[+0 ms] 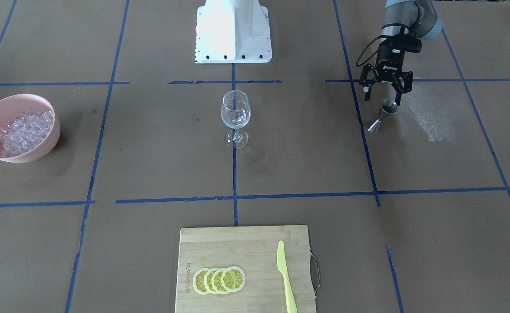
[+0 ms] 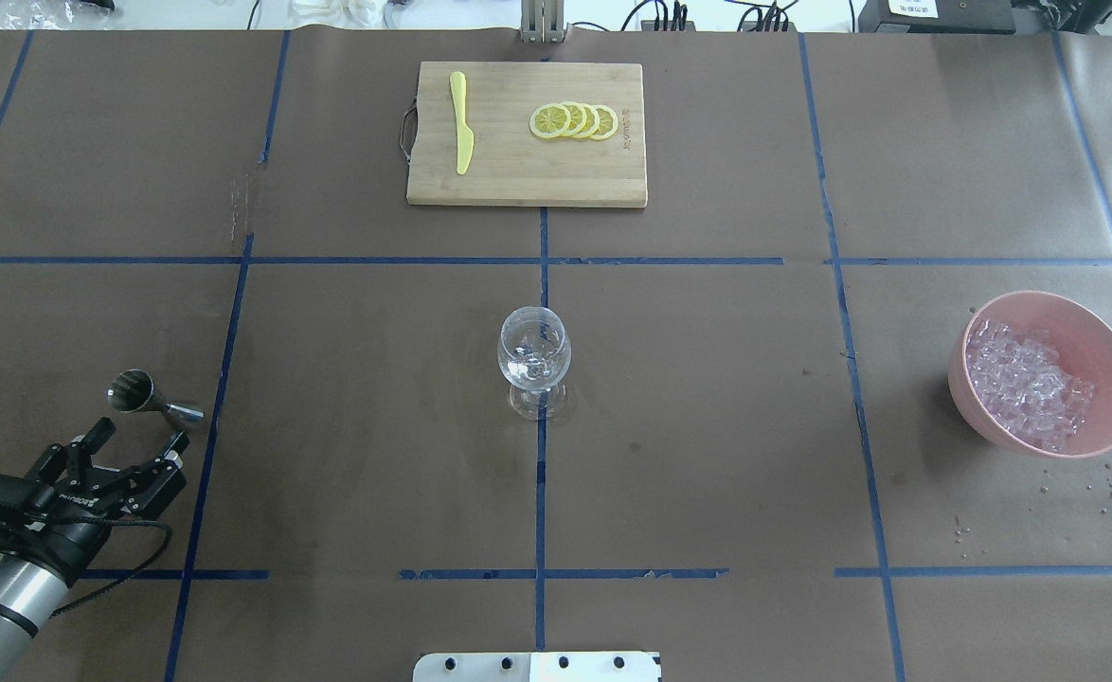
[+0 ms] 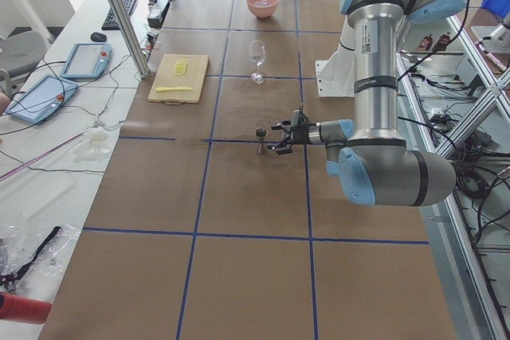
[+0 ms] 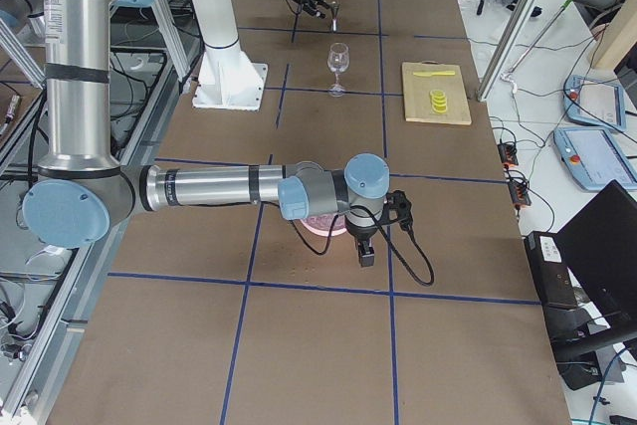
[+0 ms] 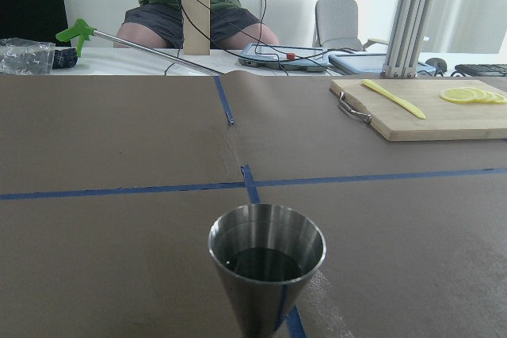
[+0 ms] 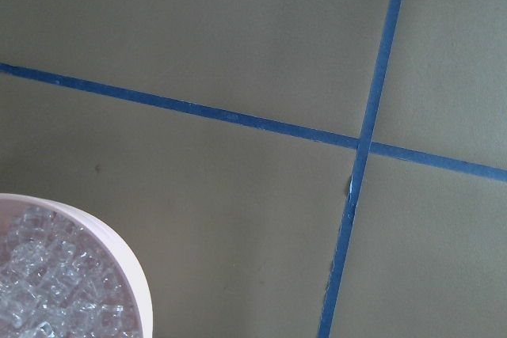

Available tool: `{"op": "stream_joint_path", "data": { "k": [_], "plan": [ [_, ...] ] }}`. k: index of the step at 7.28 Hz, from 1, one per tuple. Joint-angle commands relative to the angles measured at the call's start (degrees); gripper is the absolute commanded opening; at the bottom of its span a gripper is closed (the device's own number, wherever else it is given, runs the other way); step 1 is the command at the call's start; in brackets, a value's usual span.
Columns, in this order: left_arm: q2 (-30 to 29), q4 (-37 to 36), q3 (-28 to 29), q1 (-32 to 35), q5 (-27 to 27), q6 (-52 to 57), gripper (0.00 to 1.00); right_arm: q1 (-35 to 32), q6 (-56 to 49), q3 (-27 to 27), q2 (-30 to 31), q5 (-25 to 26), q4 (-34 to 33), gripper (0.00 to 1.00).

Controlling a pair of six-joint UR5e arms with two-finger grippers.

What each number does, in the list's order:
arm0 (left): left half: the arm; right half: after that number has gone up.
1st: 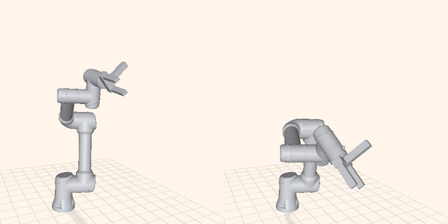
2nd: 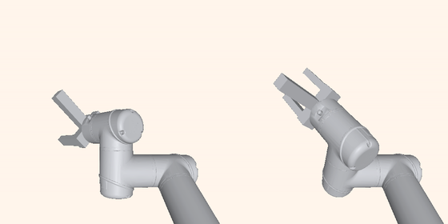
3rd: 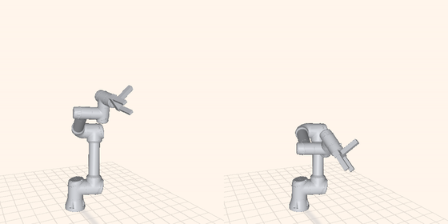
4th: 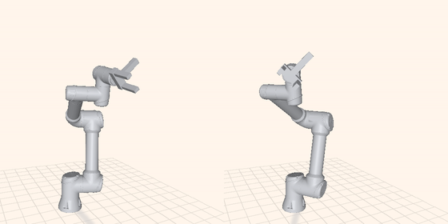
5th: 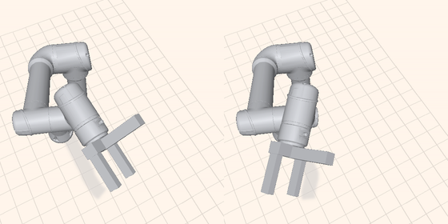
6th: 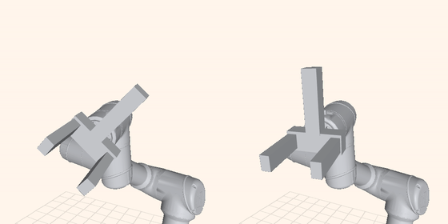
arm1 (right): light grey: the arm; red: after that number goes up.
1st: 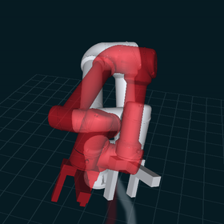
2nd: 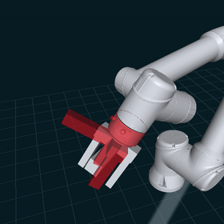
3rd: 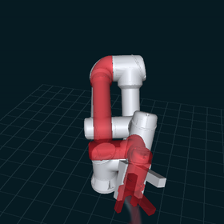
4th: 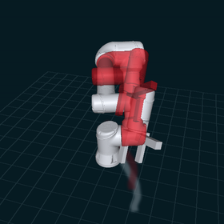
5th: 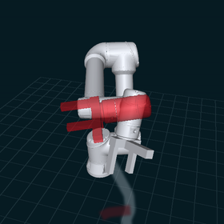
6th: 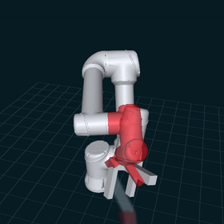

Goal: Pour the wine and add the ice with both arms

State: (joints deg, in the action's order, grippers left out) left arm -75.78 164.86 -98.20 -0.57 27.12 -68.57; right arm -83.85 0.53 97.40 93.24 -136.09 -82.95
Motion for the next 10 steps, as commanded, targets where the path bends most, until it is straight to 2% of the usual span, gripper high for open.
{"op": "stream_joint_path", "data": {
  "k": [1,4,6,8,10],
  "plan": [
    [-0.5,-0.1,1.3,0.0,-0.8,-0.2,0.99,0.0,0.0,0.0,-0.2,0.0,0.0,1.00],
    [-0.7,-0.8,3.0,1.7,-1.4,0.7,0.99,0.0,0.0,-0.1,-0.2,0.0,0.0,1.00],
    [-4.5,-0.8,5.6,3.6,-1.3,3.6,0.99,0.0,-0.1,-0.3,-0.3,0.0,0.0,1.00],
    [-5.0,-0.8,6.0,3.8,-1.3,3.9,0.98,0.0,-0.1,-0.4,-0.2,0.0,0.0,1.00],
    [-5.3,-0.8,7.2,4.3,-1.2,3.9,0.91,0.0,-0.1,-0.5,-0.2,0.0,0.0,1.00]
  ]
}}
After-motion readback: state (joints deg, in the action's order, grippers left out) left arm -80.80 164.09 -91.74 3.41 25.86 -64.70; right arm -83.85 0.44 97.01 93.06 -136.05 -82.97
